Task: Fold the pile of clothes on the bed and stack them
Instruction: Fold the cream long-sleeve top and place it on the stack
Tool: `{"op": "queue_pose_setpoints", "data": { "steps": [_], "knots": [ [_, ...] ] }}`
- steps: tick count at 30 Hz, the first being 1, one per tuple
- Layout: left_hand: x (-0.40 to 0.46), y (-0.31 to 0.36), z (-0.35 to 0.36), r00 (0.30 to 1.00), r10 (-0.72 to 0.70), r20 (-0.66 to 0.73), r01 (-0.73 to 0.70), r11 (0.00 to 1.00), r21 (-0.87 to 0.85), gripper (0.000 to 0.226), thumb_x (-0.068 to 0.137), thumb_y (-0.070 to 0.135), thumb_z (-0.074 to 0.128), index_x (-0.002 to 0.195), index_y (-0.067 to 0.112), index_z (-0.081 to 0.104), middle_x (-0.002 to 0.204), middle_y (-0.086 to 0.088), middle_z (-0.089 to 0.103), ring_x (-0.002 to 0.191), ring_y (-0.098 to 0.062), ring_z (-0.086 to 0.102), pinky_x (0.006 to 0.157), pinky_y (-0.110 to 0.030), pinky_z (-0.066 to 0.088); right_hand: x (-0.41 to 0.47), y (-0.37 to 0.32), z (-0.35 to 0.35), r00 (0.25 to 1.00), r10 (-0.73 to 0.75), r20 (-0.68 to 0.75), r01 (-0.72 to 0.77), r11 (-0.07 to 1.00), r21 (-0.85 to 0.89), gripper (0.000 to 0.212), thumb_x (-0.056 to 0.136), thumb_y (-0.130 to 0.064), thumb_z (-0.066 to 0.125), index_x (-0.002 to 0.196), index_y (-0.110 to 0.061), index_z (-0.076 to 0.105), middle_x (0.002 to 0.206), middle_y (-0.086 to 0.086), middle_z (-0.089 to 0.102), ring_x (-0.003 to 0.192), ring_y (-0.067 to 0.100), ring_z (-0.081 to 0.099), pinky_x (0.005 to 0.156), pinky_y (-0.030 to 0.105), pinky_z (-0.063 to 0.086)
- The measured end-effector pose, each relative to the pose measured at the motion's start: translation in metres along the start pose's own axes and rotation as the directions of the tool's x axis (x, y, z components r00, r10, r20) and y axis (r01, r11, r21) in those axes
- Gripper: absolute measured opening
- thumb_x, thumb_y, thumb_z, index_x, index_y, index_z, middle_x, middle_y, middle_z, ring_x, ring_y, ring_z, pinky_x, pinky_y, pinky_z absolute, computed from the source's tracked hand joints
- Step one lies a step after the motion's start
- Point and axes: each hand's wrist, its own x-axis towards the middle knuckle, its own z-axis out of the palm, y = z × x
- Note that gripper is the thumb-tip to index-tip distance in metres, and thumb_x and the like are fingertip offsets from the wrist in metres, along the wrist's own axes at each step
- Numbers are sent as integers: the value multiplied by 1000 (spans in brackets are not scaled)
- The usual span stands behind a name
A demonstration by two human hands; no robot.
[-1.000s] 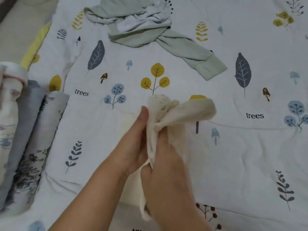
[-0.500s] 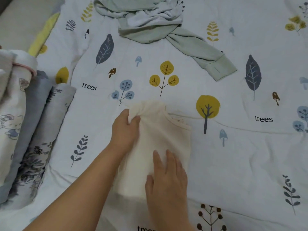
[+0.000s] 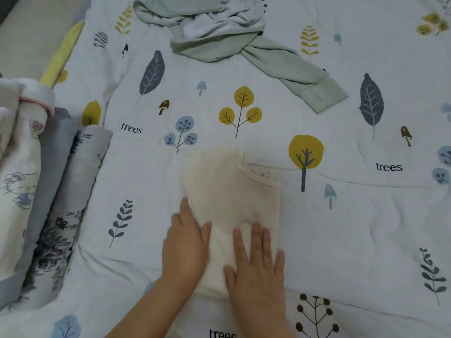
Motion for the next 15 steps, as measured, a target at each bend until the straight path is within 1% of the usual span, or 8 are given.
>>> {"op": "queue_pose_setpoints", "data": {
  "steps": [1,3,5,7,9,11,13,15],
  "knots": [
    [-5,-6,2,999,-16,43,19,997,-75,62,94,31,48,146,13,18,130,-14,46,112,-34,52,85,-37,41,-2,2,1,1000,-17,14,17,1000,6,73,50,-41,86,117,-18,67,127,15,58,120,34,52,80,57,50],
    [-8,-15,1,996,-59,69,69,985,-159,59,93,29,52,143,16,22,129,-12,52,112,-33,54,85,-36,41,-4,6,1,999,-47,5,47,999,27,67,57,-42,81,118,-18,66,129,16,56,123,33,43,81,55,49],
    [-7,-20,0,987,-130,91,143,978,-155,63,89,35,57,139,13,26,127,-12,55,112,-31,56,86,-36,42,-6,13,6,998,-61,-33,65,989,129,69,58,-32,86,120,-11,64,132,22,53,123,40,48,85,52,48],
    [-2,-22,-1,975,-182,128,209,947,-243,67,83,39,64,135,10,33,126,-9,56,112,-27,55,85,-33,42,-1,20,0,995,59,-79,-25,928,373,66,77,-21,75,135,-11,48,146,22,34,132,35,39,103,43,37],
    [6,-21,-4,970,-180,160,231,886,-401,67,78,41,70,132,14,39,121,0,57,105,-18,54,82,-28,39,10,25,-12,967,251,52,-229,754,616,63,92,-26,53,148,-21,24,152,8,19,138,19,24,109,30,25],
    [13,-20,-8,974,-118,193,202,836,-510,72,75,43,74,133,23,37,115,12,54,101,-9,52,86,-27,39,24,33,-14,920,358,159,-358,604,712,64,93,-31,49,149,-23,17,145,3,28,131,16,30,103,29,28],
    [18,-20,-10,973,-42,225,164,813,-558,81,71,45,77,136,30,33,112,22,51,99,-3,53,89,-26,40,38,36,-18,908,344,238,-401,556,728,65,90,-35,54,146,-24,23,137,0,41,124,19,41,100,31,35],
    [20,-19,-12,964,20,264,145,796,-588,83,70,39,79,138,35,30,112,27,50,100,2,53,89,-23,39,47,37,-19,909,287,302,-413,528,742,60,86,-36,61,138,-23,34,117,-9,54,107,18,52,90,32,42]
  ]
}}
